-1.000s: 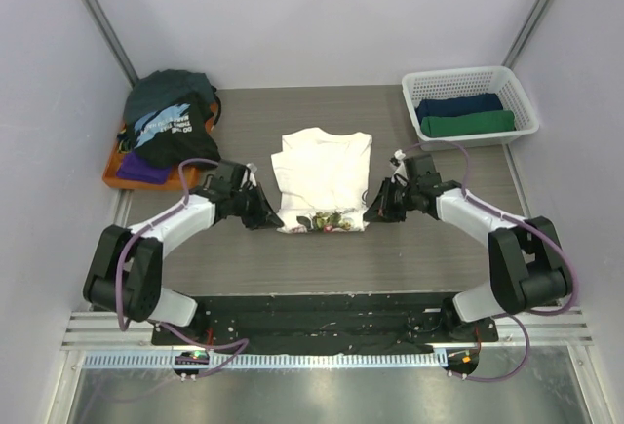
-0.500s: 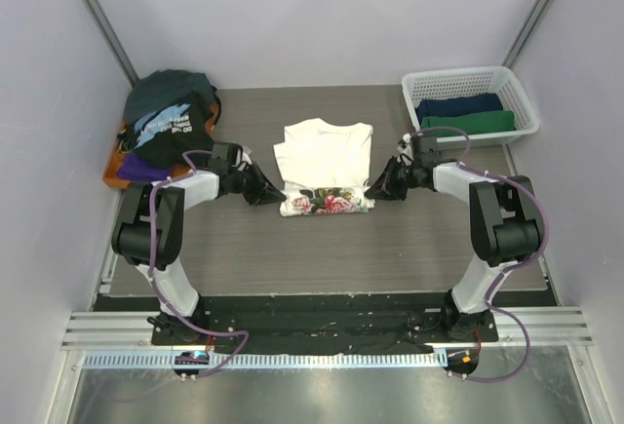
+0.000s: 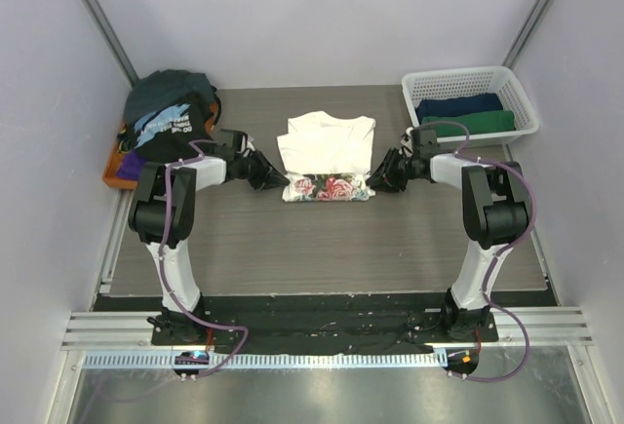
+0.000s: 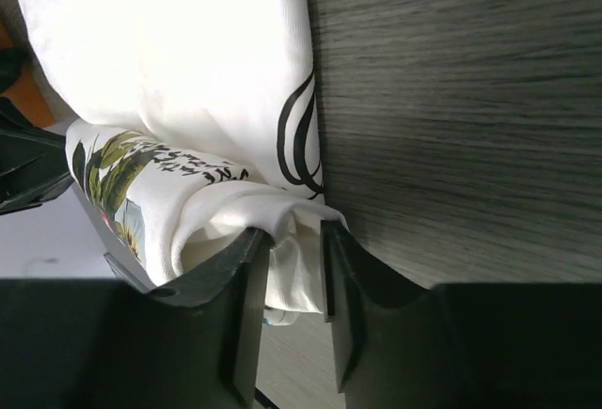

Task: Roll the t-shirts
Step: Roll the T-shirt to the center of the board.

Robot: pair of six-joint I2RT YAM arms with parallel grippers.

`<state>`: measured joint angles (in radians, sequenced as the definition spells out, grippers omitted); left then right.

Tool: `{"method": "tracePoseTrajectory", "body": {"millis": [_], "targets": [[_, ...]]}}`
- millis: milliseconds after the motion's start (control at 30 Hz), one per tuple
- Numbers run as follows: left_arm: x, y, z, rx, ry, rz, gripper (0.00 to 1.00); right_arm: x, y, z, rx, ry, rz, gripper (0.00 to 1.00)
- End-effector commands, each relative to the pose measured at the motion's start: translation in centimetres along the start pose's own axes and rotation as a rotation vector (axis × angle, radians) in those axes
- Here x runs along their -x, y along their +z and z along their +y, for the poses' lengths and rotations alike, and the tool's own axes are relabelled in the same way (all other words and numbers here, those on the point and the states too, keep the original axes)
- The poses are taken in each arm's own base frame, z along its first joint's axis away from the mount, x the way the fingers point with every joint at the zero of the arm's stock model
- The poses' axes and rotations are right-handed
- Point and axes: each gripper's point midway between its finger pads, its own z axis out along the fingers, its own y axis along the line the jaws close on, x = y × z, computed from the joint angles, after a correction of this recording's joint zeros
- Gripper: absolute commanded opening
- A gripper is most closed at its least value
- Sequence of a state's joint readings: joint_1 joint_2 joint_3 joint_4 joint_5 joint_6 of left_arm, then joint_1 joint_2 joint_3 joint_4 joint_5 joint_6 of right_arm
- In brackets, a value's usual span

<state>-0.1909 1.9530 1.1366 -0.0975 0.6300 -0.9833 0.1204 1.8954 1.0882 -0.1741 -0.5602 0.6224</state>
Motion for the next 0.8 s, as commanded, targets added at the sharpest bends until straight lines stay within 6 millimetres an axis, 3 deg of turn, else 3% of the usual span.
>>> {"method": "tracePoseTrajectory", "body": {"millis": [0,67,200,233,300,333,400,467,633,767], "targets": [[1.6,0.3,-0.9,-0.023,0.010,-0.034,0.10,2.3,-1.9,1.2,-0.018,-0.086,-0.110,0.41],[1.8,0.2,-1.2,-0.028,0.014,-0.039,0.10,2.8,-3.9,2.0,-0.042,-0.124,-0.158,0.45],[1.8,0.2,-1.4,-0.033,0.015,-0.036,0.10,2.8,-6.8,3.6,-0.041,-0.193,-0.212,0.44],[1.7,0.2,-1.4,-0.032,0.012,-0.033,0.10,2.4,-6.9,3.6,-0.033,-0.197,-0.208,0.43],[1.8,0.3,-1.3,-0.030,0.010,-0.032,0.10,1.4,-7.5,5.9,0.071,-0.246,-0.194,0.32],[1.8,0.3,-1.2,-0.029,0.010,-0.031,0.10,0.3,-7.2,6.4,0.124,-0.243,-0.162,0.29],[1.8,0.3,-1.2,-0.029,0.011,-0.033,0.10,-1.0,-7.0,9.5,0.292,-0.297,-0.119,0.14],[1.7,0.3,-1.3,-0.030,0.012,-0.031,0.09,-2.0,-5.8,10.5,0.333,-0.306,-0.068,0.04],[1.7,0.4,-1.1,-0.021,0.015,-0.028,0.09,-4.4,-2.8,13.4,0.429,-0.349,0.010,0.01],[1.7,0.5,-1.0,-0.020,0.012,-0.023,0.09,-4.7,-0.4,14.5,0.507,-0.325,0.038,0.01]]}}
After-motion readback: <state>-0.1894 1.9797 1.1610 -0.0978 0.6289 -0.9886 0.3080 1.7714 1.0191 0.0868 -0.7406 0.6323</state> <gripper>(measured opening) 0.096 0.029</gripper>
